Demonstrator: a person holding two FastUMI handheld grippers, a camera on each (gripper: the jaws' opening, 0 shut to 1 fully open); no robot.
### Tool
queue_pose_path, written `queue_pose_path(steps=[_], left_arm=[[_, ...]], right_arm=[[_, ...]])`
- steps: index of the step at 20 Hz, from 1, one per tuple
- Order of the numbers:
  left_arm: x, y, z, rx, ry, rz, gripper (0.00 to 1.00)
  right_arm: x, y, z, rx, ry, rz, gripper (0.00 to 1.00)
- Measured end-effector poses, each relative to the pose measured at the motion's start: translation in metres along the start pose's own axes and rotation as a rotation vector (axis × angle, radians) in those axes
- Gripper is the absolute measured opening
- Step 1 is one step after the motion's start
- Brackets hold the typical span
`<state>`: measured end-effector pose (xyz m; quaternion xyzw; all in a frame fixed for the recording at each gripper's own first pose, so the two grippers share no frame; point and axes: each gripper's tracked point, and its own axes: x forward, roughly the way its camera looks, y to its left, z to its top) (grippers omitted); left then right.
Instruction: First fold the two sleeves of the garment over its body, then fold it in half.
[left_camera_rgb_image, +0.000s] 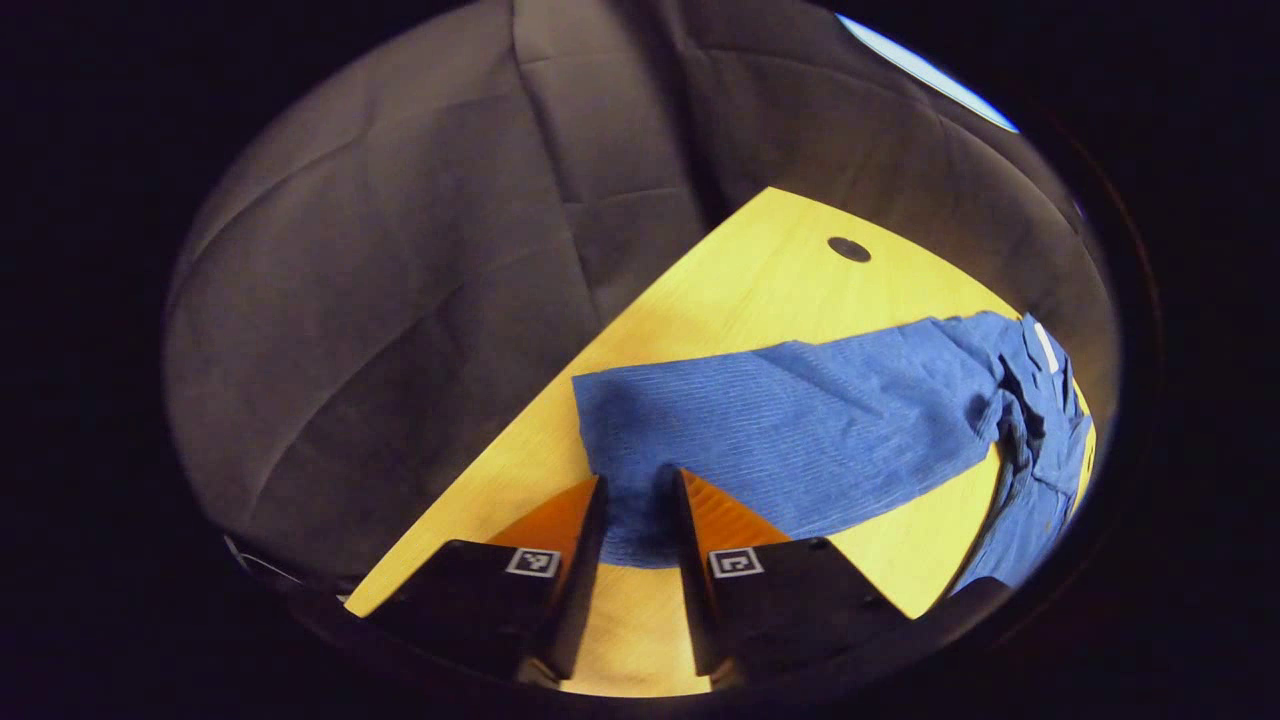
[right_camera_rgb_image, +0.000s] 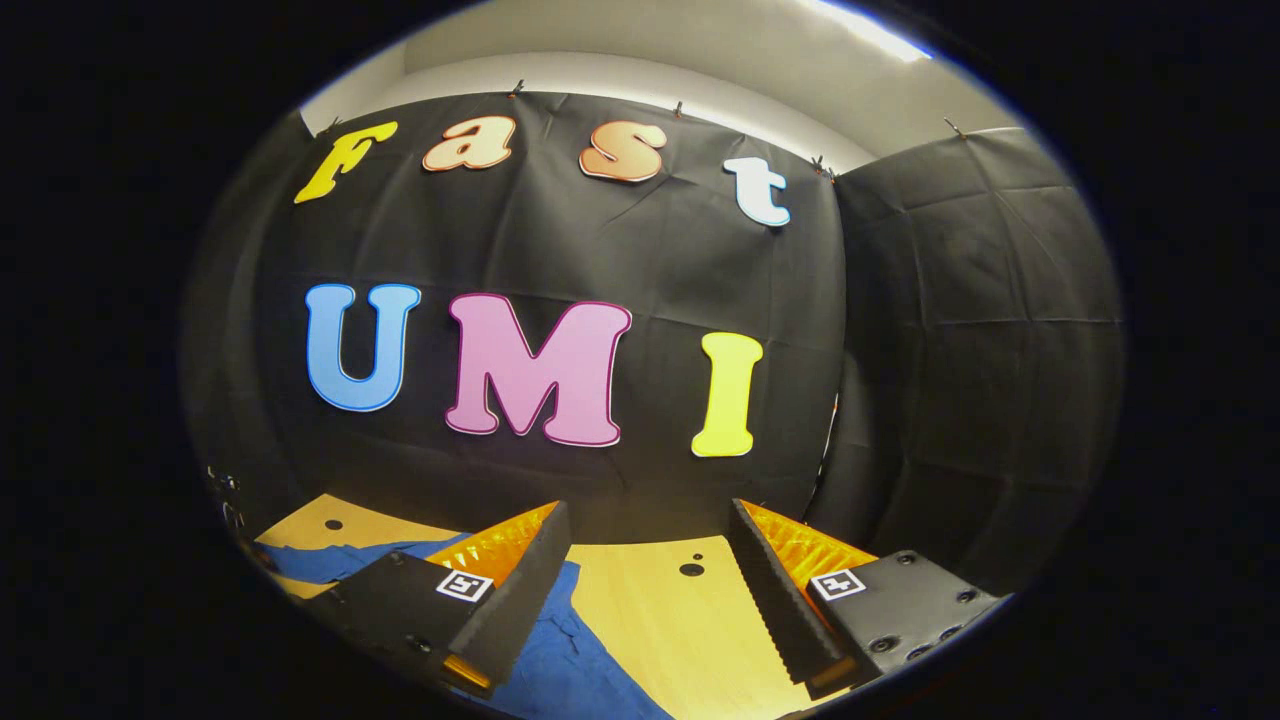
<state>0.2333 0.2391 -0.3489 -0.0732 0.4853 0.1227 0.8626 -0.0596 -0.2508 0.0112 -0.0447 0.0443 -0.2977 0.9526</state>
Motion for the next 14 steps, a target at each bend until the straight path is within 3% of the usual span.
queue_pose_path(steps=[1, 4, 5, 6, 11, 14], left_arm=[[-0.004, -0.003, 0.002, 0.03, 0.005, 0.002, 0.29], [-0.002, -0.008, 0.004, 0.069, 0.017, 0.027, 0.0], [-0.008, -0.01, 0.006, 0.065, 0.011, 0.024, 0.0], [-0.004, -0.012, 0.005, 0.057, 0.006, 0.005, 0.0], [-0.032, -0.024, 0.035, -0.03, -0.091, -0.034, 0.0], [-0.077, -0.086, 0.074, 0.001, -0.192, -0.165, 0.0]], right_arm=[[0.002, 0.001, -0.004, 0.008, 0.008, 0.003, 0.99], [0.009, 0.006, -0.01, 0.036, 0.021, 0.016, 0.99], [0.011, 0.006, -0.01, 0.043, 0.017, 0.016, 0.99], [0.014, 0.006, -0.01, 0.052, 0.012, 0.018, 0.92], [0.027, 0.003, -0.014, 0.047, 0.008, 0.03, 0.92], [0.033, -0.006, -0.03, 0.05, 0.042, 0.036, 0.92]])
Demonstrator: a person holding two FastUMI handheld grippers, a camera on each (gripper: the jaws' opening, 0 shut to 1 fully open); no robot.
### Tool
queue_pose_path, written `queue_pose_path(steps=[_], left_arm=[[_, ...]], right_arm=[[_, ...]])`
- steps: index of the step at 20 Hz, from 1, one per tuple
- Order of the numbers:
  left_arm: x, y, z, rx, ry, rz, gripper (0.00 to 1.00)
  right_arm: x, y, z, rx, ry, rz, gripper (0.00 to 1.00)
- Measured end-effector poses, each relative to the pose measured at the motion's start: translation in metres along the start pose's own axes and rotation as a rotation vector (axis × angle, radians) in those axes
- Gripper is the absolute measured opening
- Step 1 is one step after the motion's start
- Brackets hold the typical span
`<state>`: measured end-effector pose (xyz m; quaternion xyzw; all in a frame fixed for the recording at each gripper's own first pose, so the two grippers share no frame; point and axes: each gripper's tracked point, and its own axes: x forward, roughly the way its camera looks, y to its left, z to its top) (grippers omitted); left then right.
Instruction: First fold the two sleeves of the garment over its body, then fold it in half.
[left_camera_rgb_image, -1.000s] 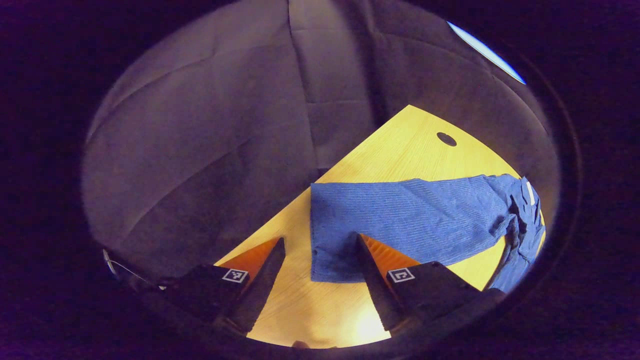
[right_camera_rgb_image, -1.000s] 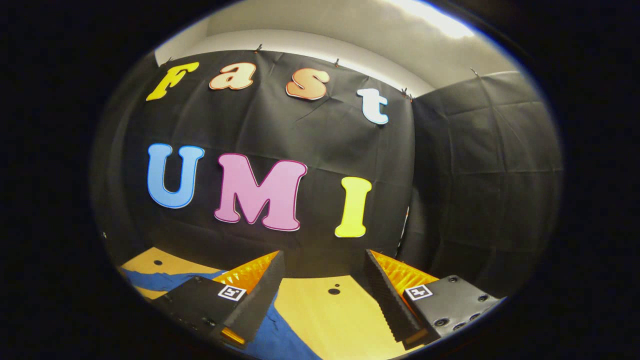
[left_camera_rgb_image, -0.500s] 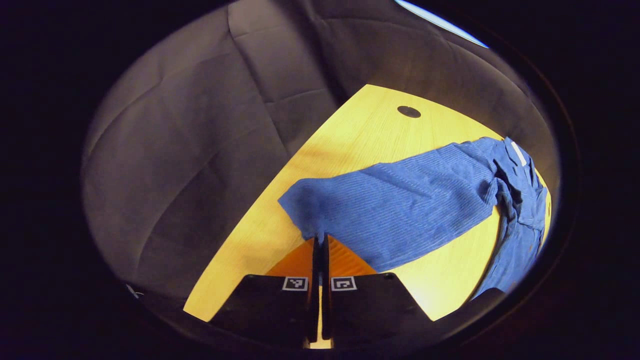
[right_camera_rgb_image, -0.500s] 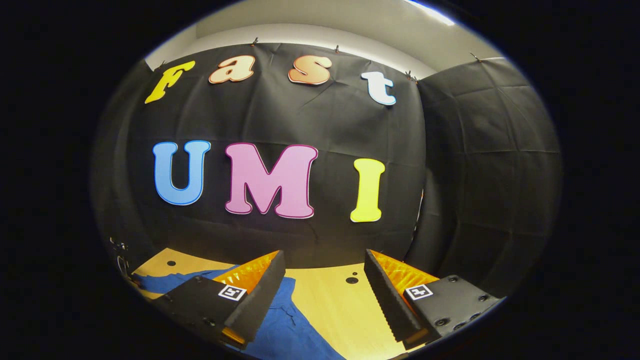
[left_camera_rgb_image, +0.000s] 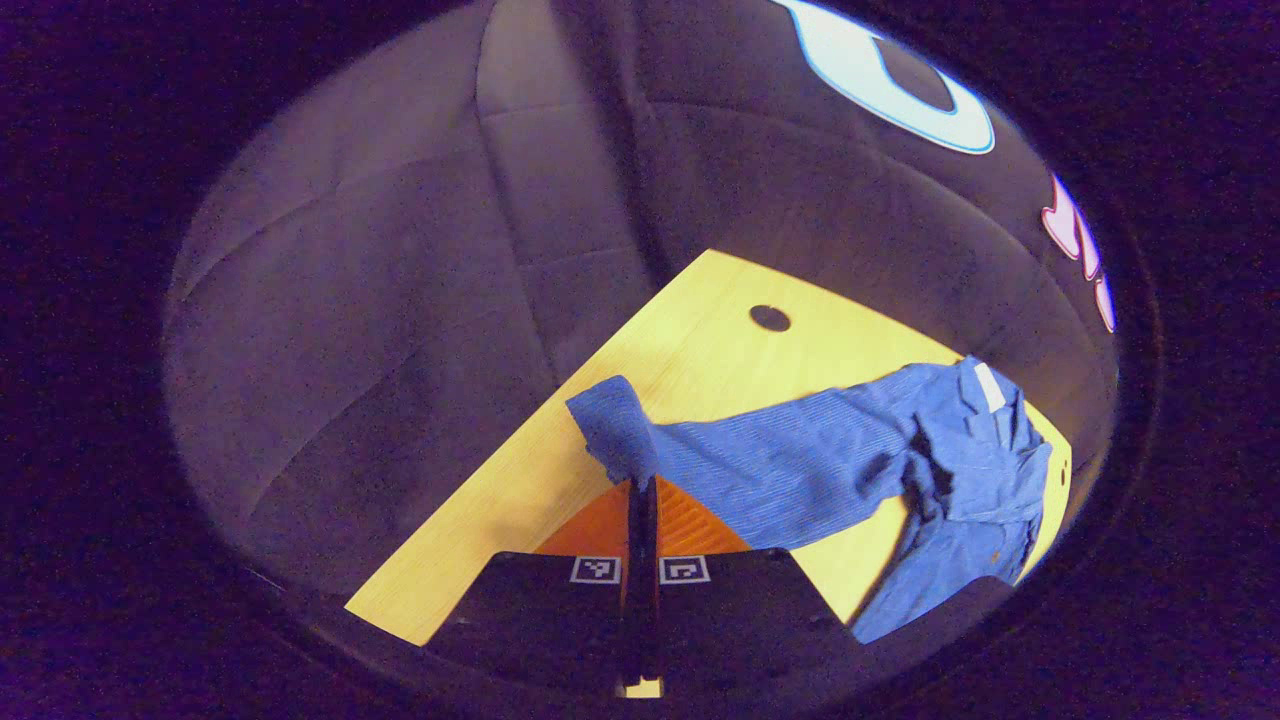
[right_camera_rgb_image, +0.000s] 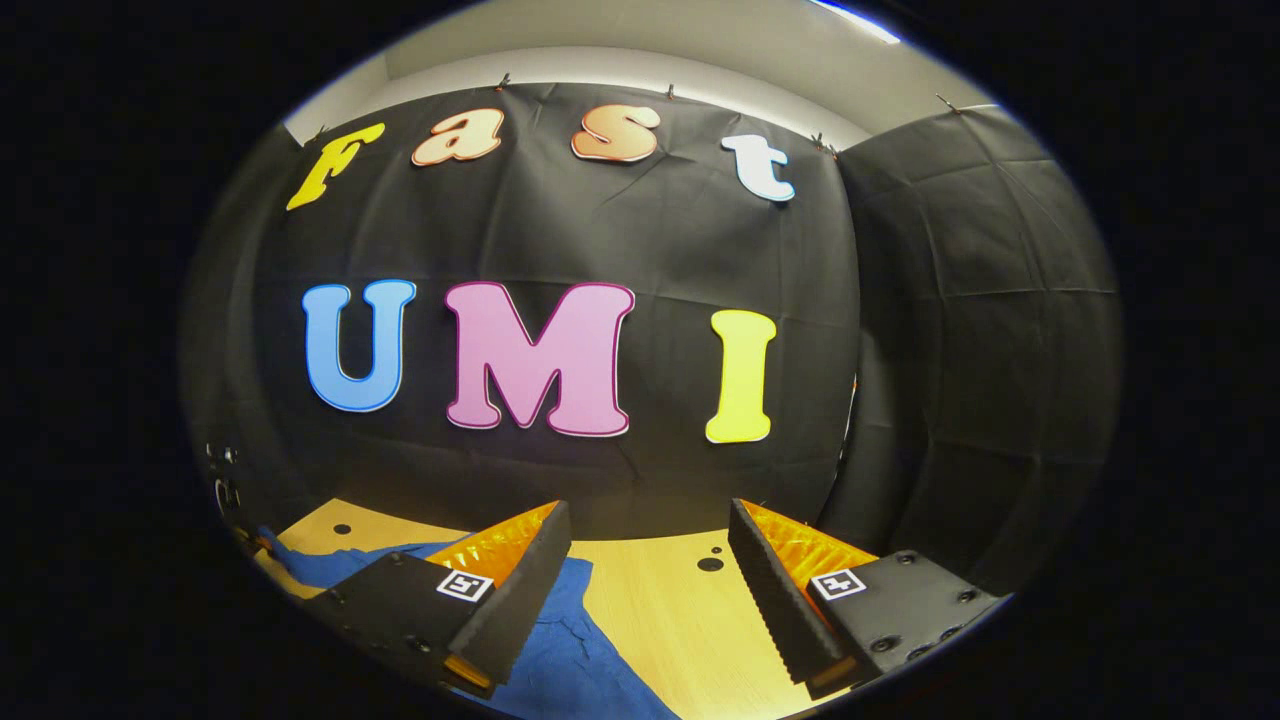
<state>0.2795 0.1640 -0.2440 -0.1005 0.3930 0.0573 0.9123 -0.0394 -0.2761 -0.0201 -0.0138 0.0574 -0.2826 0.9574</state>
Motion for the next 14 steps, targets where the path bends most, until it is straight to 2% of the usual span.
queue_pose_path(steps=[4, 5, 8, 11, 14], left_arm=[[-0.032, -0.153, 0.038, 0.071, -0.083, -0.259, 0.0], [-0.044, -0.194, 0.04, 0.094, -0.093, -0.321, 0.0], [-0.065, -0.305, 0.026, 0.176, -0.089, -0.471, 0.0], [-0.07, -0.372, -0.01, 0.256, -0.054, -0.557, 0.0], [-0.06, -0.419, -0.039, 0.297, -0.013, -0.586, 0.0]], right_arm=[[0.005, -0.015, -0.018, 0.018, 0.044, 0.021, 0.92], [0.007, -0.021, -0.02, 0.016, 0.047, 0.017, 0.99], [0.006, -0.033, -0.025, 0.006, 0.05, 0.04, 0.99], [0.007, -0.055, -0.031, -0.003, 0.059, 0.041, 0.99], [-0.001, -0.083, -0.046, 0.012, 0.105, 0.016, 0.99]])
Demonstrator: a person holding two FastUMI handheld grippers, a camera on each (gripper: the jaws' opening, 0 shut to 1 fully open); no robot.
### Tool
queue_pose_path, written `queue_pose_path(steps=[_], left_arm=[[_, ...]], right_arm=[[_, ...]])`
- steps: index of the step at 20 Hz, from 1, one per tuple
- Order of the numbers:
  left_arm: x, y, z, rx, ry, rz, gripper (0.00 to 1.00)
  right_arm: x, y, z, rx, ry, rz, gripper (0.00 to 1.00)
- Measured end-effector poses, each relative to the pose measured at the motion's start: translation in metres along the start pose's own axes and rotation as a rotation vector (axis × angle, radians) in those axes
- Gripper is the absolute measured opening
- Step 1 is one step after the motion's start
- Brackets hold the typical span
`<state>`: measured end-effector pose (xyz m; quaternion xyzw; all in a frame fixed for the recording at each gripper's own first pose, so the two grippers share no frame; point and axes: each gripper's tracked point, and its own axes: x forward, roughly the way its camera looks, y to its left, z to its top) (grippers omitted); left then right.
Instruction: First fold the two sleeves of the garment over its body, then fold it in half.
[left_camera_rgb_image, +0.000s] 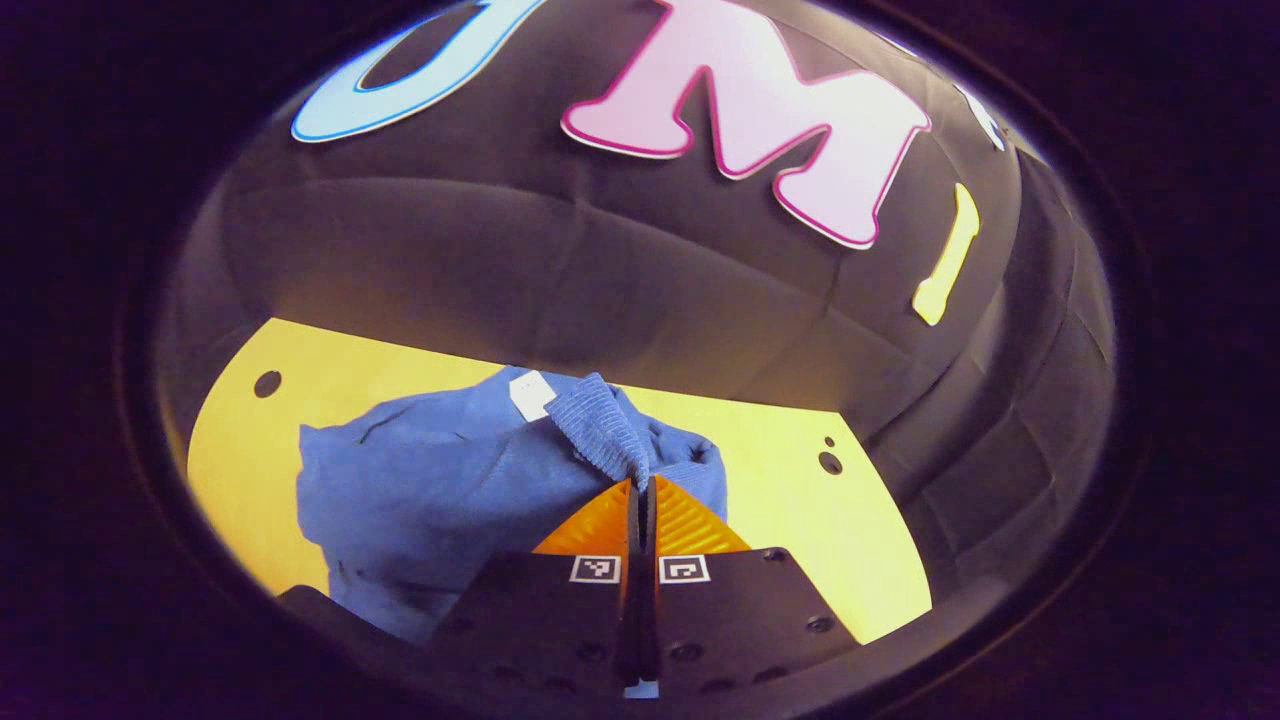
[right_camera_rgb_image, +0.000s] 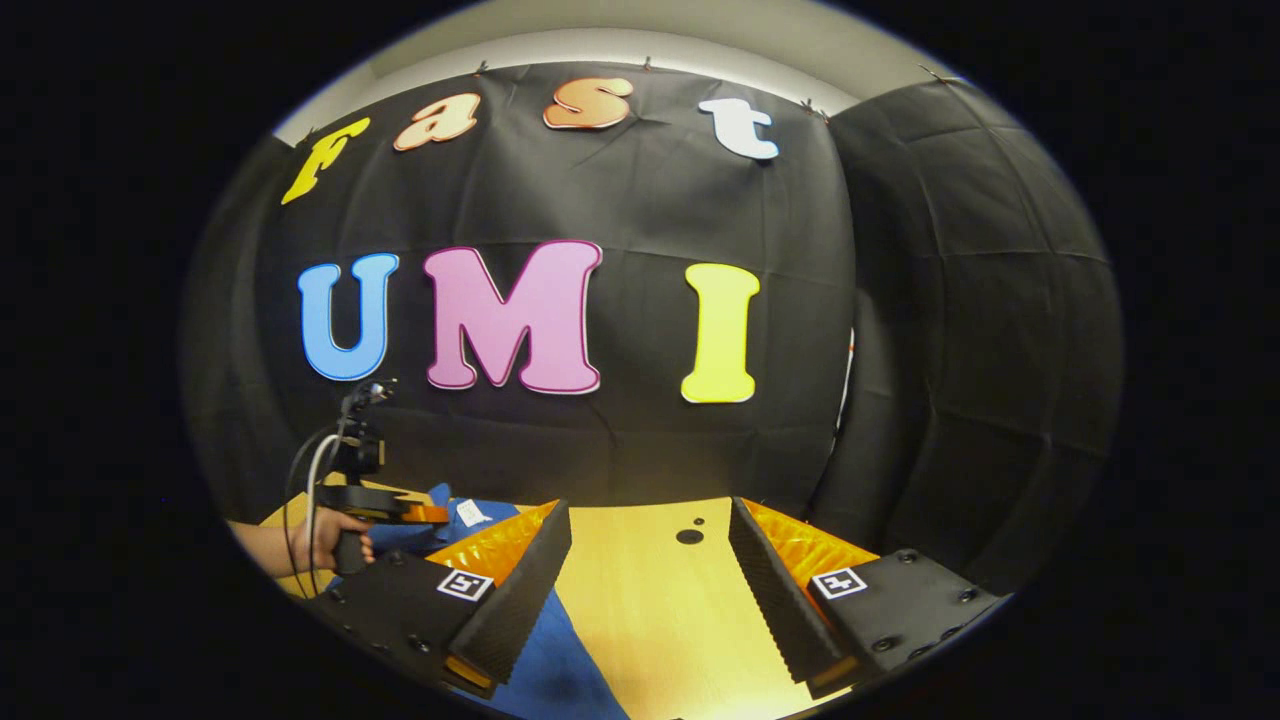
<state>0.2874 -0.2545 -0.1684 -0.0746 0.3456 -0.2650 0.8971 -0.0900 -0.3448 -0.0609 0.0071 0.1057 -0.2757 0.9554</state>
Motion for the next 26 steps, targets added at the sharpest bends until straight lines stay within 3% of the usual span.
queue_pose_path(steps=[3, 5, 6, 9, 10, 15, 17, 21, 22, 23, 24, 25, 26], left_arm=[[0.025, -0.042, -0.02, -0.052, 0.054, -0.064, 0.01], [0.04, -0.055, -0.03, -0.063, 0.062, -0.058, 0.21], [0.047, -0.059, -0.031, -0.057, 0.06, -0.057, 0.26], [0.04, -0.061, -0.027, -0.044, 0.038, -0.036, 0.77], [0.029, -0.06, -0.026, -0.042, 0.024, -0.037, 0.83], [-0.067, -0.023, -0.027, 0.001, -0.069, -0.025, 0.83], [-0.115, 0.003, -0.041, 0.034, -0.077, 0.006, 0.83], [-0.204, 0.086, -0.109, 0.068, -0.013, 0.139, 0.84], [-0.224, 0.114, -0.13, 0.055, 0.021, 0.182, 0.85], [-0.243, 0.136, -0.152, 0.033, 0.052, 0.21, 0.85], [-0.26, 0.155, -0.176, 0.014, 0.088, 0.231, 0.85], [-0.273, 0.174, -0.199, 0.001, 0.121, 0.259, 0.85], [-0.285, 0.196, -0.228, -0.013, 0.165, 0.291, 0.82]], right_arm=[[-0.011, -0.028, -0.019, -0.085, 0.029, -0.056, 1.0], [-0.022, -0.037, -0.025, -0.12, 0.023, -0.059, 0.99], [-0.026, -0.038, -0.031, -0.117, 0.038, -0.054, 0.99], [-0.031, -0.027, -0.044, -0.063, 0.078, -0.035, 1.0], [-0.031, -0.021, -0.051, -0.049, 0.098, -0.028, 1.0], [-0.038, 0.013, -0.089, 0.003, 0.181, 0.006, 1.0], [-0.041, 0.028, -0.119, 0.001, 0.272, 0.03, 0.99], [-0.054, 0.056, -0.183, 0.09, 0.485, 0.062, 1.0], [-0.061, 0.052, -0.199, 0.089, 0.533, 0.037, 0.9], [-0.061, 0.049, -0.217, 0.078, 0.58, 0.018, 1.0], [-0.065, 0.045, -0.236, 0.066, 0.619, 0.009, 0.89], [-0.069, 0.043, -0.256, 0.058, 0.672, 0.003, 1.0], [-0.079, 0.042, -0.283, 0.045, 0.775, 0.002, 1.0]])
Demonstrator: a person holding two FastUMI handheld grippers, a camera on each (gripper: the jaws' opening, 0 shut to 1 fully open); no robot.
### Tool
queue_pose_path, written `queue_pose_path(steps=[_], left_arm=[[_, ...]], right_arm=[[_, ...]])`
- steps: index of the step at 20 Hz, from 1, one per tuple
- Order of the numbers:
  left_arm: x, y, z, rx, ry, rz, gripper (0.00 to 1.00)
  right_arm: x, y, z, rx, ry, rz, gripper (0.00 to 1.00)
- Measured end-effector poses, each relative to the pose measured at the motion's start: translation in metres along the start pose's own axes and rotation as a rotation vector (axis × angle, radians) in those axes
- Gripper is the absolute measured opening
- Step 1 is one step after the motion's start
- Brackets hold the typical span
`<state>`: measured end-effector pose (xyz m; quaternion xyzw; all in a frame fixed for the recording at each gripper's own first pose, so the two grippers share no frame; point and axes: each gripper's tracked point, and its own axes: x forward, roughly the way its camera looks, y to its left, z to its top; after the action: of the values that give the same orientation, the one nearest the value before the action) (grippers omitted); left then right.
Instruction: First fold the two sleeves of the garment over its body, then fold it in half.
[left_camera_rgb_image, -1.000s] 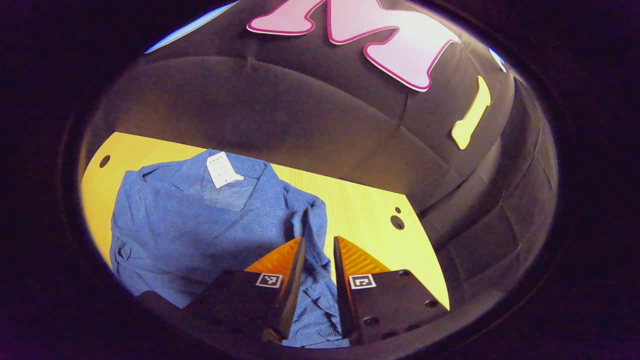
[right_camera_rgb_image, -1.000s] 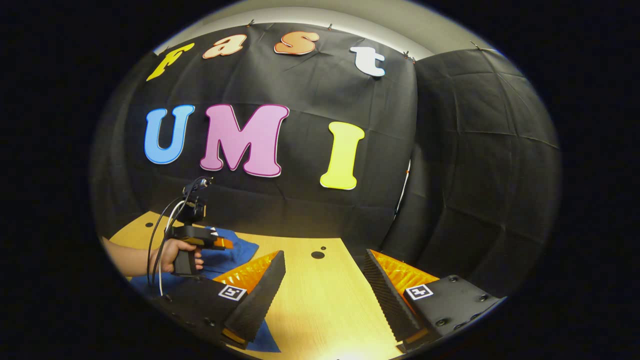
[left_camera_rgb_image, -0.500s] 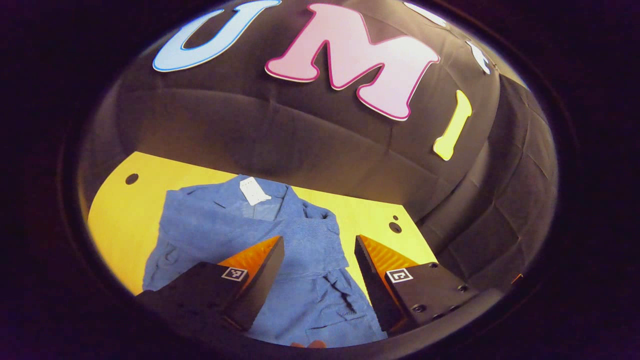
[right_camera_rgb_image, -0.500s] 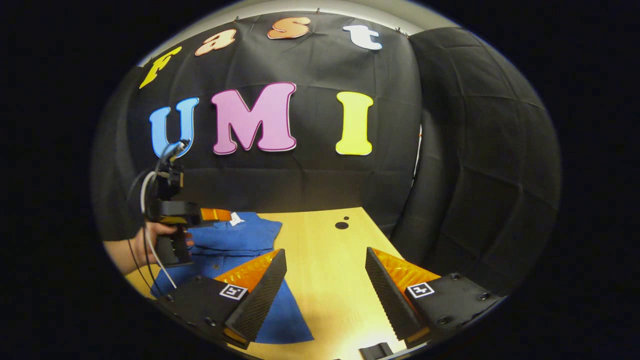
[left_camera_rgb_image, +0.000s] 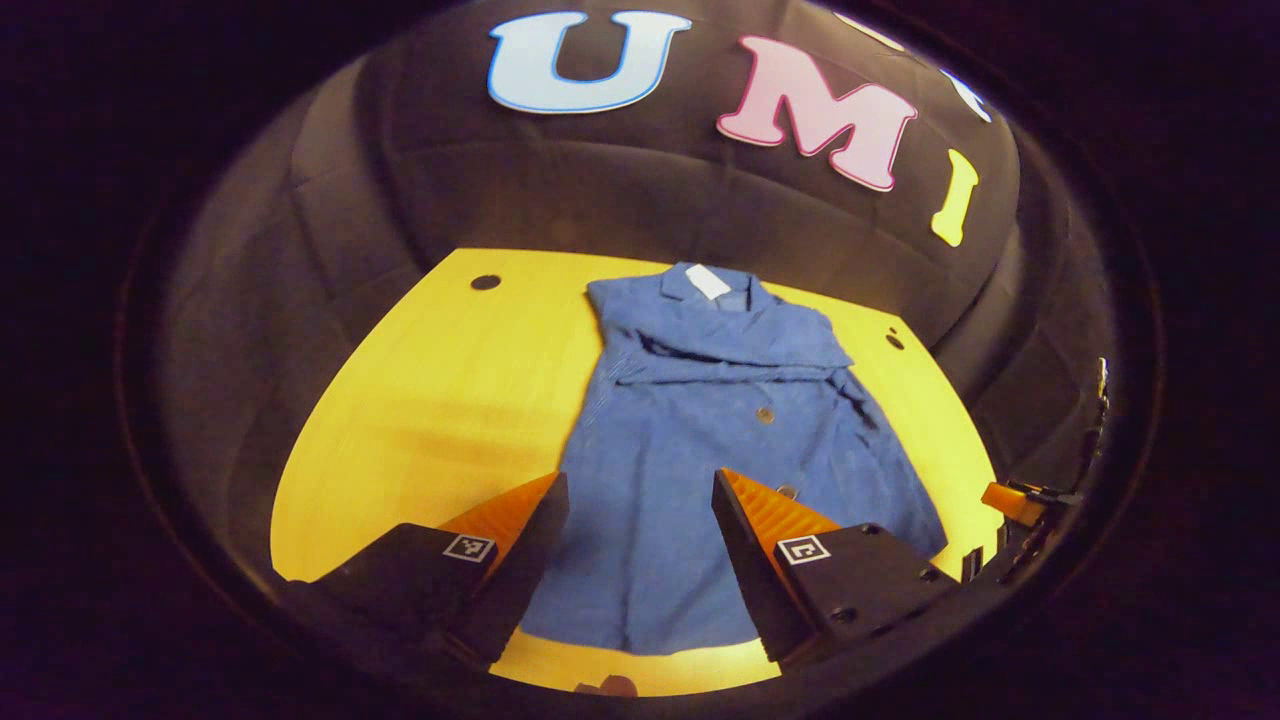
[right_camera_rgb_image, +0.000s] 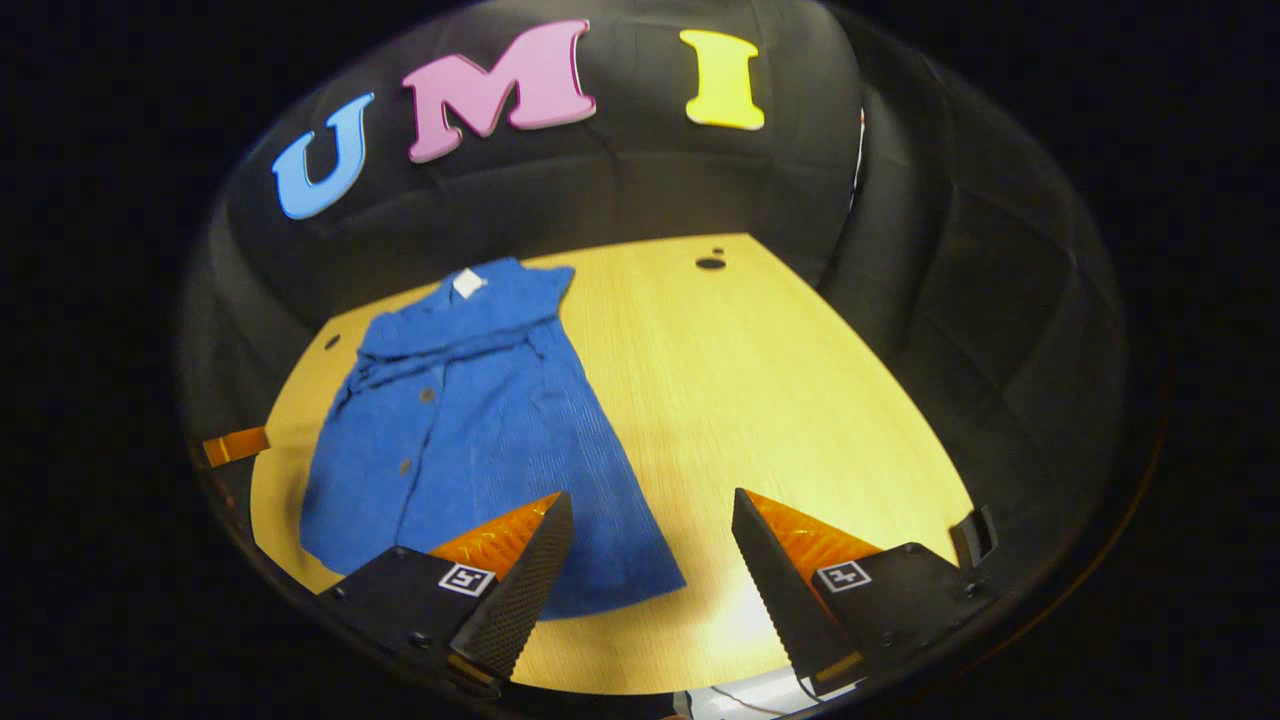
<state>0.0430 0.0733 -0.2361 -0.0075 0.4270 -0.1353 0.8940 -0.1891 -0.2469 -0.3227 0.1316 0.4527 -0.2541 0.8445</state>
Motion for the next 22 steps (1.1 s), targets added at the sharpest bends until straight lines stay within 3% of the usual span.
queue_pose_path(steps=[1, 2, 5, 8, 9, 10, 14, 17, 18, 19, 20, 21, 22], left_arm=[[-0.002, 0.016, -0.022, -0.006, 0.035, 0.024, 0.82], [-0.002, 0.027, -0.04, -0.011, 0.064, 0.045, 0.82], [0.005, 0.041, -0.072, -0.044, 0.118, 0.071, 0.85], [0.021, 0.047, -0.088, -0.064, 0.16, 0.109, 0.85], [0.025, 0.048, -0.093, -0.071, 0.18, 0.116, 0.85], [0.029, 0.044, -0.096, -0.075, 0.196, 0.105, 0.86], [0.035, 0.041, -0.098, 0.009, 0.204, 0.136, 0.85], [0.036, 0.033, -0.097, 0.006, 0.219, 0.13, 0.85], [0.036, 0.028, -0.098, -0.002, 0.214, 0.129, 0.88], [0.039, 0.022, -0.101, -0.007, 0.217, 0.131, 0.72], [0.043, 0.016, -0.101, 0.0, 0.221, 0.127, 0.64], [0.04, 0.011, -0.1, 0.008, 0.223, 0.125, 0.46], [0.039, 0.006, -0.098, 0.009, 0.224, 0.122, 0.34]], right_arm=[[0.009, 0.0, -0.014, -0.007, 0.041, -0.002, 0.92], [0.018, 0.002, -0.023, 0.001, 0.071, -0.004, 1.0], [0.039, 0.009, -0.052, 0.063, 0.135, -0.004, 1.0], [0.051, 0.006, -0.063, 0.076, 0.161, -0.038, 1.0], [0.054, 0.006, -0.058, 0.063, 0.152, -0.043, 0.94], [0.054, 0.008, -0.062, 0.053, 0.177, -0.047, 0.98], [0.056, 0.012, -0.061, 0.025, 0.176, -0.049, 0.97], [0.058, 0.017, -0.061, 0.043, 0.194, -0.044, 0.97], [0.055, 0.02, -0.06, 0.043, 0.201, -0.036, 0.71], [0.055, 0.025, -0.06, 0.042, 0.211, -0.022, 0.45], [0.057, 0.031, -0.06, 0.039, 0.216, -0.016, 0.32], [0.057, 0.032, -0.059, 0.024, 0.222, -0.021, 0.2], [0.057, 0.032, -0.059, 0.002, 0.217, -0.019, 0.14]])
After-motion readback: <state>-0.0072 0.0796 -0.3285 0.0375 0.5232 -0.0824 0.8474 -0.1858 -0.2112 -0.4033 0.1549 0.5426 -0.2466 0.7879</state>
